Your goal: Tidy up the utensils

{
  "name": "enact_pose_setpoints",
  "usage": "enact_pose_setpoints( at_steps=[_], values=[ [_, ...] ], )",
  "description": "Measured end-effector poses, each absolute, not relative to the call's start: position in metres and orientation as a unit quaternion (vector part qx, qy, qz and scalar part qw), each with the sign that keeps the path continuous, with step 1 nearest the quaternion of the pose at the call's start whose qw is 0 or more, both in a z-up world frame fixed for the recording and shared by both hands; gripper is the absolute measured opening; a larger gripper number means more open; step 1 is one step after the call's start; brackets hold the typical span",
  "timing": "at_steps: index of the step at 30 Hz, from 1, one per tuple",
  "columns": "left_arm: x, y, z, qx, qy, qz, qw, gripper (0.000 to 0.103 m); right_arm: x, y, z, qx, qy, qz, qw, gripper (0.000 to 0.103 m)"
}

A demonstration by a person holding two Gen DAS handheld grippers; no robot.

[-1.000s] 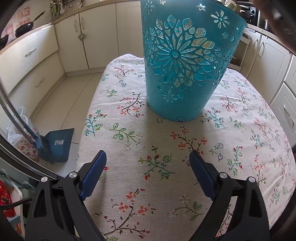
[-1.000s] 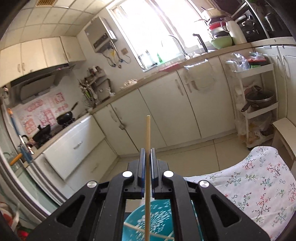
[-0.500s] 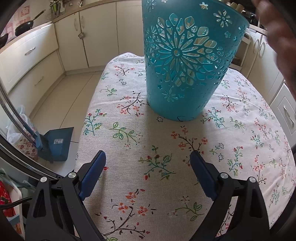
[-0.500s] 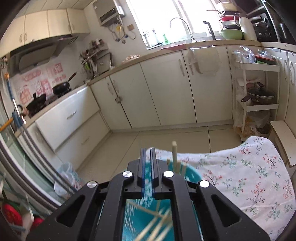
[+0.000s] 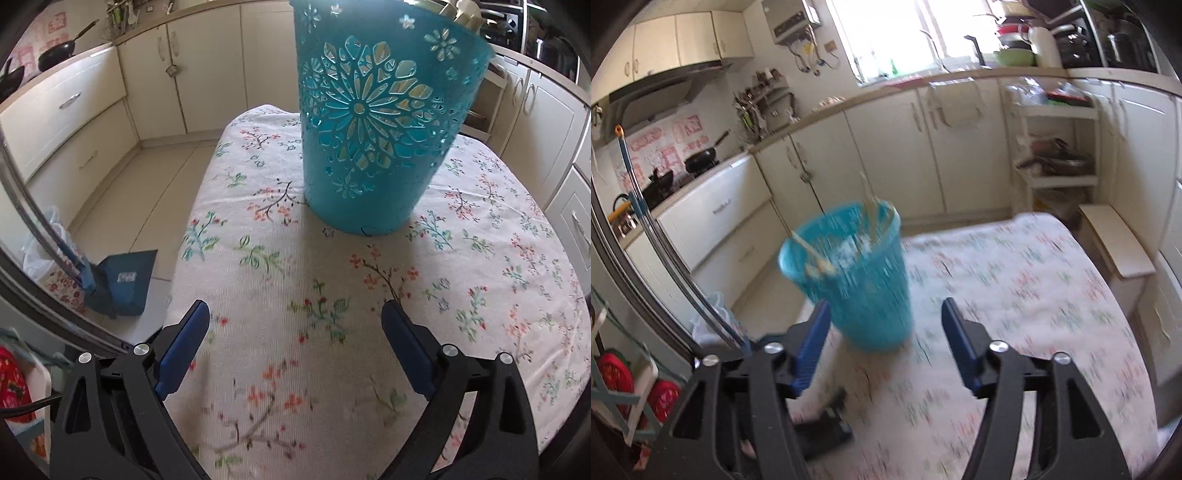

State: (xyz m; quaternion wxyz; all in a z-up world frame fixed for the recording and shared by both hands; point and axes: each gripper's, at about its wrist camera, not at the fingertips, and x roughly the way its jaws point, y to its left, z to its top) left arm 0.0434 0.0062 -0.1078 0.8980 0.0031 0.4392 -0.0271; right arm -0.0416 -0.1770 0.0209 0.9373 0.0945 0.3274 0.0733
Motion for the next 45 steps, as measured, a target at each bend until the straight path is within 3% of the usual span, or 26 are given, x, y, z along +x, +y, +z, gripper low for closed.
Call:
enact_pose_setpoints(
  at_steps=[13,34,45],
  values=[
    [-0.044,-0.003,-0.043,0.025,0.384,-0.052,0.922,0.095,-0.124,-0.189,0.026,0.115,0.333,0.041,0.935,0.078],
    [-0.191,0.014,0.097,0.013,0.267,-0.042,0.963,0.095,-0.253,-0.174,0.119,0.121,0.227,0.054,0.965,0.091],
    [-0.235,0.030,0.119,0.015,0.235,-0.030,0.972,0.095,-0.303,-0.138,0.132,0.091,0.166,0.042,0.981,0.094]
  ],
)
